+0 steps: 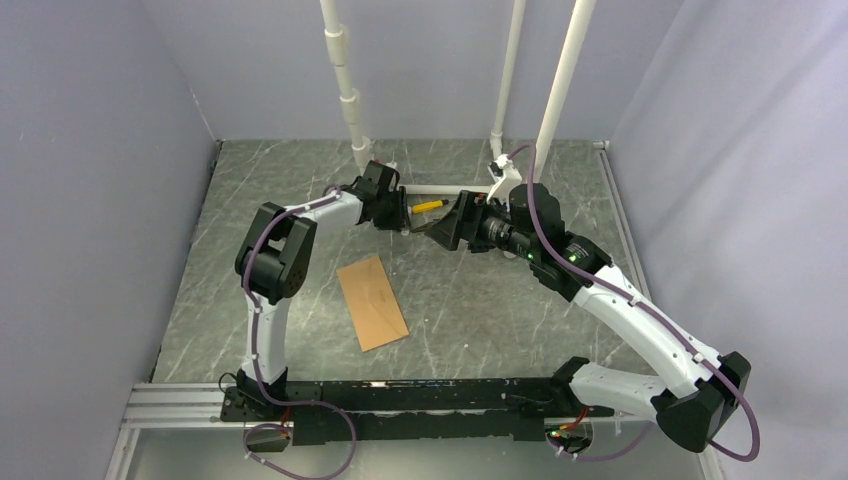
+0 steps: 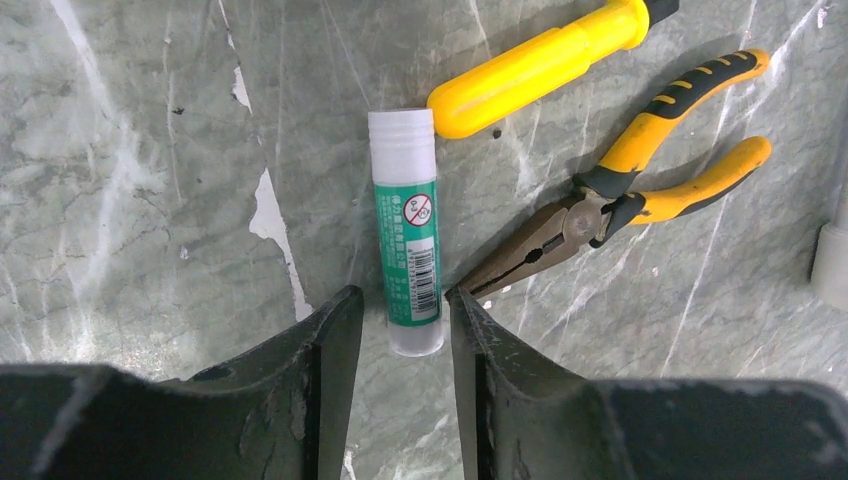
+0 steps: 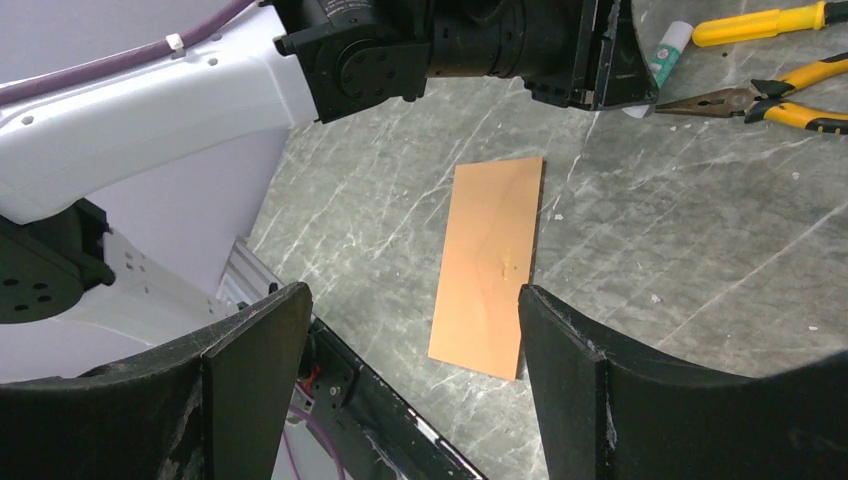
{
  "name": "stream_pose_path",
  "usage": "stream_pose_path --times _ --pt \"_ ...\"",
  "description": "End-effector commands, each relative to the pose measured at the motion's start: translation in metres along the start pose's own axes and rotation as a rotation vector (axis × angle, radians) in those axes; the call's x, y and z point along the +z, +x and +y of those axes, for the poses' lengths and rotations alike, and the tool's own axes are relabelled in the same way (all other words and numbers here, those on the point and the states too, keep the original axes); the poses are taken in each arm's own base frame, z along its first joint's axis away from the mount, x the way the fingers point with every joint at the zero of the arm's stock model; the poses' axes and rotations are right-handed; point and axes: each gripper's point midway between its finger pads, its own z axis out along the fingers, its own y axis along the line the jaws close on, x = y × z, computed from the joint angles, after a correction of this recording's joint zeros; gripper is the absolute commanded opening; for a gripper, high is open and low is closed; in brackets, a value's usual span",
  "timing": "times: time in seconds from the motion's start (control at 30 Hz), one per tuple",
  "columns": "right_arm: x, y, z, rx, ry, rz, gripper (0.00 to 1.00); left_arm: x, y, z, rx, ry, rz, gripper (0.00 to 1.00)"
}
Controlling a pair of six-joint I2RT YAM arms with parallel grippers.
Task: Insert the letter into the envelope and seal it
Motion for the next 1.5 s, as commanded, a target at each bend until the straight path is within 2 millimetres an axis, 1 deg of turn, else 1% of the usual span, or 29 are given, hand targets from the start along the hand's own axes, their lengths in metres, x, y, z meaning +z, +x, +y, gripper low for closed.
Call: stream_pose_path --times 0.0,0.13,0.27,0.37,0.43,0.5,0.53,0.57,0.6,0.63,0.67,0.73,0.83,0.87,0.9,1.03,1.1,1.13,1.2,1.27,1.33,1.47 --pt "-0.005 -0.008 0.007 -0.008 -0.027 -0.036 0.79 0.004 0.023 0.018 0.014 -0.081 0.083 0.44" --pt "-0.005 -0.008 0.006 -0.008 -0.017 -0.029 0.79 -0.005 0.011 0.004 0.046 -0.017 0.04 0.49" --pt "-0.006 -0.009 0.003 -0.019 0.002 -0.025 0.79 -0.026 -0.012 -0.02 0.101 0.078 -0.026 0.59" --pt "-0.006 -0.009 0.0 -0.025 0.021 -0.02 0.8 -0.045 -0.026 -0.032 0.132 0.112 -0.069 0.68" --pt "-0.005 -0.008 -0.003 -0.03 0.039 -0.011 0.8 -0.06 -0.034 -0.035 0.134 0.107 -0.101 0.74" --pt "-0.005 -0.008 -0.007 -0.038 0.068 -0.004 0.81 -0.077 -0.039 -0.034 0.134 0.086 -0.133 0.79" --pt "-0.005 -0.009 -0.01 -0.04 0.089 -0.001 0.82 -0.086 -0.04 -0.032 0.13 0.067 -0.148 0.9" --pt "-0.005 -0.008 -0.015 -0.043 0.116 0.007 0.82 -0.098 -0.042 -0.03 0.124 0.049 -0.169 0.92" --pt "-0.005 -0.008 -0.019 -0.051 0.14 0.012 0.87 -0.111 -0.044 -0.023 0.102 0.003 -0.199 0.93" --pt "-0.005 -0.009 -0.02 -0.062 0.154 0.019 0.97 -0.125 -0.044 -0.019 0.082 -0.023 -0.22 0.93" --pt "-0.004 -0.008 -0.022 -0.078 0.164 0.038 0.99 -0.141 -0.044 -0.017 0.061 -0.037 -0.246 0.93" --pt "-0.004 -0.006 -0.028 -0.089 0.204 0.066 1.0 -0.175 -0.038 -0.005 -0.012 -0.099 -0.285 0.93" --pt "-0.005 -0.004 -0.035 -0.096 0.245 0.085 1.0 -0.23 -0.024 0.009 -0.049 -0.169 -0.314 0.93" --pt "-0.007 -0.005 -0.035 -0.098 0.253 0.087 1.0 -0.254 -0.019 0.011 -0.052 -0.174 -0.341 0.93" --pt "-0.01 -0.006 -0.037 -0.098 0.266 0.083 1.0 -0.273 -0.014 0.016 -0.054 -0.19 -0.361 0.93" --pt "-0.023 -0.012 -0.042 -0.117 0.313 0.06 1.0 -0.345 0.011 0.046 -0.094 -0.31 -0.438 0.93" --pt "-0.031 -0.015 -0.045 -0.122 0.35 0.059 1.0 -0.381 0.022 0.057 -0.114 -0.35 -0.475 0.93" --pt "-0.034 -0.017 -0.044 -0.126 0.362 0.061 1.0 -0.397 0.027 0.06 -0.112 -0.356 -0.492 0.93" --pt "-0.044 -0.024 -0.034 -0.137 0.363 0.054 1.0 -0.429 0.037 0.066 -0.088 -0.366 -0.529 0.93" --pt "-0.057 -0.029 -0.024 -0.154 0.359 0.05 1.0 -0.456 0.042 0.069 -0.06 -0.36 -0.583 0.93" --pt "-0.069 -0.035 -0.014 -0.169 0.352 0.047 1.0 -0.478 0.046 0.07 -0.022 -0.348 -0.623 0.93" --pt "-0.09 -0.039 0.002 -0.199 0.323 0.067 1.0 -0.51 0.052 0.069 -0.011 -0.326 -0.67 0.93"
